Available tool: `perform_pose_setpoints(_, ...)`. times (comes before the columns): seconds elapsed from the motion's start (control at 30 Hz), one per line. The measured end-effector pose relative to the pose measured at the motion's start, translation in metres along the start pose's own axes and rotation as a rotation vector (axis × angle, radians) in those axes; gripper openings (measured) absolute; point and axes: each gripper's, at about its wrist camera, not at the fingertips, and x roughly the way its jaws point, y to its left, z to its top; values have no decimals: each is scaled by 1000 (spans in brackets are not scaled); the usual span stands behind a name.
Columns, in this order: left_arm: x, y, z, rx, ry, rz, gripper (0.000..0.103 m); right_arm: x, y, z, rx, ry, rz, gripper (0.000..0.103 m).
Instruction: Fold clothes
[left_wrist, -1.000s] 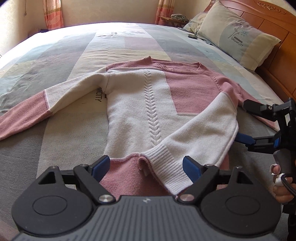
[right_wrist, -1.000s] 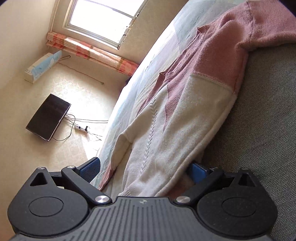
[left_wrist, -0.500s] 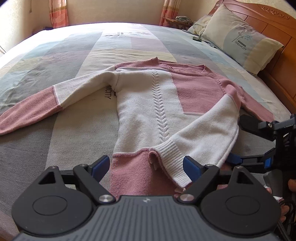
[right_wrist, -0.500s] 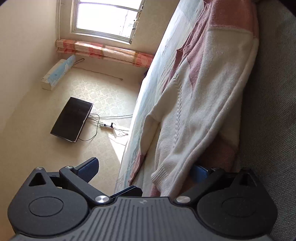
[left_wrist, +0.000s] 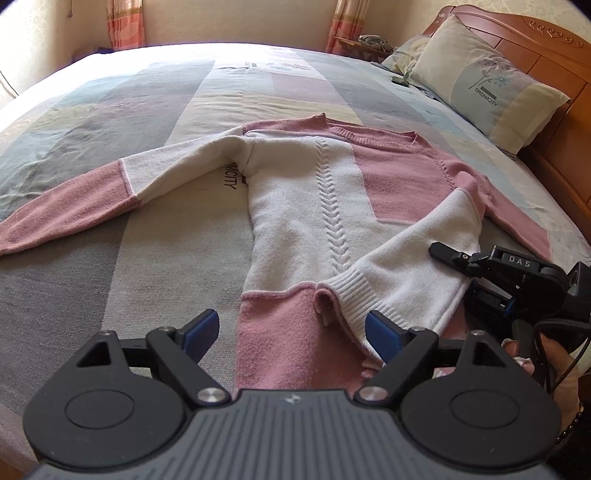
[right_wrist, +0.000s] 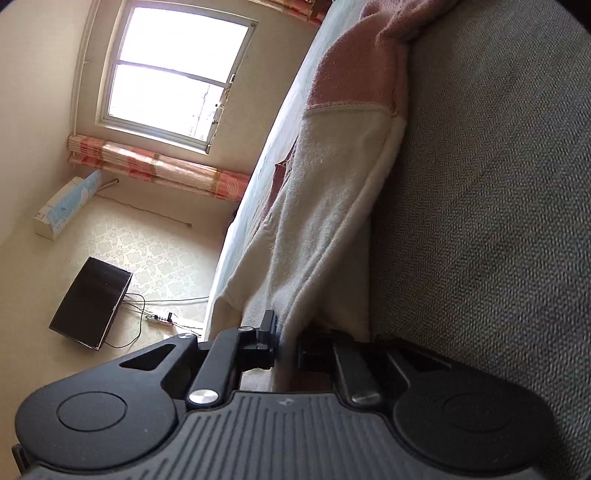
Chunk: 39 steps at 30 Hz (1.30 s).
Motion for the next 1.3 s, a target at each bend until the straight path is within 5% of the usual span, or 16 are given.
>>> perform_pose_setpoints(0.17, -4, 0, -1, -8, -5, -7, 86, 5, -1, -6, -14, -103, -14, 14)
perform_pose_setpoints(0.57, -17, -14, 5, 15, -36, -22, 86, -35, 29, 12, -170, -6, -151, 9)
perform_pose_setpoints(0.97, -19, -48, 9, 83, -36, -61, 86, -158, 44, 75, -447, -33, -435, 9)
perform_pose_setpoints(1.1, -19, -55, 10, 100, -31, -64, 86, -156, 38, 76, -509, 70, -521, 9)
perform_pose_setpoints(1.2, -19, -54, 11, 102, -29, -53, 86, -155, 27, 68, -515, 166, -568, 17)
perform_pose_setpoints(1.3, -17, -52, 12, 98, -24, -38, 86, -180, 19, 69, -445, 109, -543, 37)
